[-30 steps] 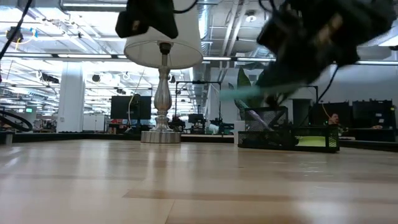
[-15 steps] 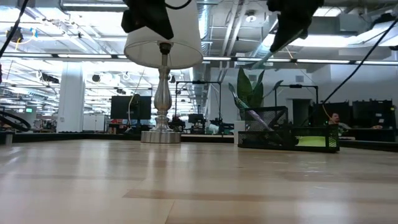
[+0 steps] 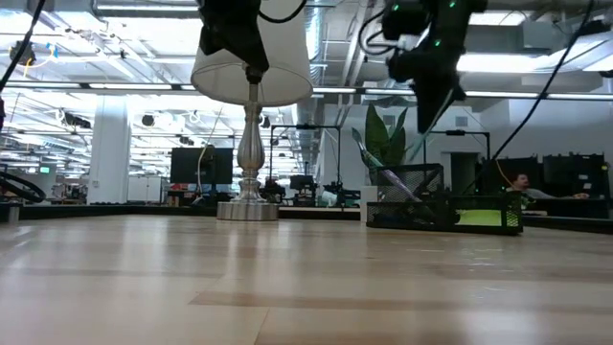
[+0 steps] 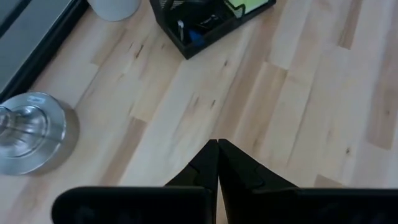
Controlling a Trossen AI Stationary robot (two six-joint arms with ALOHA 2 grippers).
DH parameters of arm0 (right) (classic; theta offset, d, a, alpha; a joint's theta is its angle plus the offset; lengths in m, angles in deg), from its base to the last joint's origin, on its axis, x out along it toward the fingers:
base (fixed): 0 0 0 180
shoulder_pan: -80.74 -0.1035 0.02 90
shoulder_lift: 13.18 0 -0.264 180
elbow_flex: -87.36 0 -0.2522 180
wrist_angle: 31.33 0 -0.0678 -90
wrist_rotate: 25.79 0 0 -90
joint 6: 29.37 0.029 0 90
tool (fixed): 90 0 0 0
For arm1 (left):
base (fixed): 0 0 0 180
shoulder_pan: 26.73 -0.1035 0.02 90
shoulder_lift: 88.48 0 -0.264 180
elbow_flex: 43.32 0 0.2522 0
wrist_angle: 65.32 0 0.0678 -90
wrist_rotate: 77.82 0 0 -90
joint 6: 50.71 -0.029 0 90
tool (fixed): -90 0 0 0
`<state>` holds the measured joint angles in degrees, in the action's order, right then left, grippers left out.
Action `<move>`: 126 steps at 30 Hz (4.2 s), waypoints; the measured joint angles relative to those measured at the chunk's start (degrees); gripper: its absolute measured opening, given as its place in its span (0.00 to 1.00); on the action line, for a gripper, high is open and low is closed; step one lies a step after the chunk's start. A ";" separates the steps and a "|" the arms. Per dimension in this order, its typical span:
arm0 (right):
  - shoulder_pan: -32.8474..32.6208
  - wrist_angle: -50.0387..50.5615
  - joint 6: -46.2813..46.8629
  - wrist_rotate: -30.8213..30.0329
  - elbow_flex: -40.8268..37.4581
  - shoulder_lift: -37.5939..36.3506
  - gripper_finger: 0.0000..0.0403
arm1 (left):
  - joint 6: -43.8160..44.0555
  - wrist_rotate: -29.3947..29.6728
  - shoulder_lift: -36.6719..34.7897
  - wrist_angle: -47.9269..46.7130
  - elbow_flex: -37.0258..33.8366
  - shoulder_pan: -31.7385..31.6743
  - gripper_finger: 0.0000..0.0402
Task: Pick and place office supplies into organizer
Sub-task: Put the light blue pen into the black organizer, then put the yellow pencil into the black organizer
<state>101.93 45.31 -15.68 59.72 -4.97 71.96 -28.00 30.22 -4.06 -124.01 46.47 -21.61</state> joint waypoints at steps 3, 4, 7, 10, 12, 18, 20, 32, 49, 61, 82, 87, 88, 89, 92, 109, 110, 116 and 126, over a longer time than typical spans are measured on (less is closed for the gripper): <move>-0.04 0.06 0.11 0.15 0.02 3.14 0.04 | -1.00 -0.01 0.00 -1.34 0.00 -0.65 0.00; -0.04 0.03 0.28 0.35 0.04 4.43 0.04 | -1.10 -0.02 0.02 -1.60 0.00 -0.80 0.00; -0.09 -0.30 0.33 1.09 0.04 7.78 0.04 | -1.28 -0.02 0.02 -2.17 0.00 -1.27 0.00; -0.15 -2.43 0.27 0.23 0.21 10.53 0.06 | -2.61 -0.23 0.02 -2.16 0.00 -1.41 0.00; -0.15 -3.70 -0.23 0.24 0.49 11.59 0.09 | -3.57 -0.82 0.04 -2.16 0.00 -1.43 0.00; -0.15 -3.78 -0.22 0.10 1.75 14.12 0.15 | -4.56 -1.25 0.04 -2.45 0.00 -1.41 0.00; -0.15 -4.16 -0.20 0.09 2.00 13.76 0.17 | -4.91 -1.25 0.04 -2.50 0.00 -1.41 0.00; -0.15 2.18 -1.55 1.41 4.39 13.62 0.32 | -5.67 -1.25 0.04 -2.47 0.00 -1.41 0.00; -25.65 16.82 19.94 -16.31 20.47 -10.32 0.29 | -3.67 -4.08 0.04 -2.04 0.00 -1.43 0.00; -64.00 -26.16 41.65 -37.25 -17.53 -23.55 0.29 | -5.74 -4.68 0.04 -1.82 0.00 -3.50 0.00; -65.88 -43.79 49.95 -20.97 -27.61 -6.35 0.29 | -3.50 -3.86 0.04 -1.42 0.00 -7.84 0.00; -68.92 -45.95 55.19 -18.26 -27.61 -4.33 0.29 | -1.93 -3.77 0.04 -1.42 0.00 -7.82 0.00; -69.79 -46.32 56.19 -18.41 -27.61 -3.51 0.29 | -1.38 -3.77 0.04 -1.42 0.00 -7.82 0.00; -70.78 -46.52 57.28 -19.02 -27.61 -2.68 0.29 | -0.95 -3.76 0.04 -1.42 0.00 -7.83 0.00; -74.15 -46.79 61.35 -22.95 -27.61 -1.17 0.29 | -0.13 -3.74 0.04 -1.41 0.00 -7.83 0.00; -84.45 -41.85 66.95 -30.05 -27.63 15.38 0.29 | 4.84 -3.90 0.04 1.50 -0.04 -7.80 0.00; -84.51 -43.04 66.95 -30.08 -27.61 16.11 0.29 | 5.28 -4.03 0.04 1.51 -0.04 -7.80 0.00; -84.48 -44.49 67.09 -30.49 -27.54 15.57 0.29 | 5.87 -5.22 0.04 1.76 -0.04 -7.77 0.00; -85.34 -59.14 64.86 -36.33 -27.50 14.08 0.29 | 6.48 -5.86 0.04 2.43 -0.04 -7.77 0.00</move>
<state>16.58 -13.83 49.18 23.39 -32.47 86.05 -21.52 24.37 -4.02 -121.58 46.43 -29.38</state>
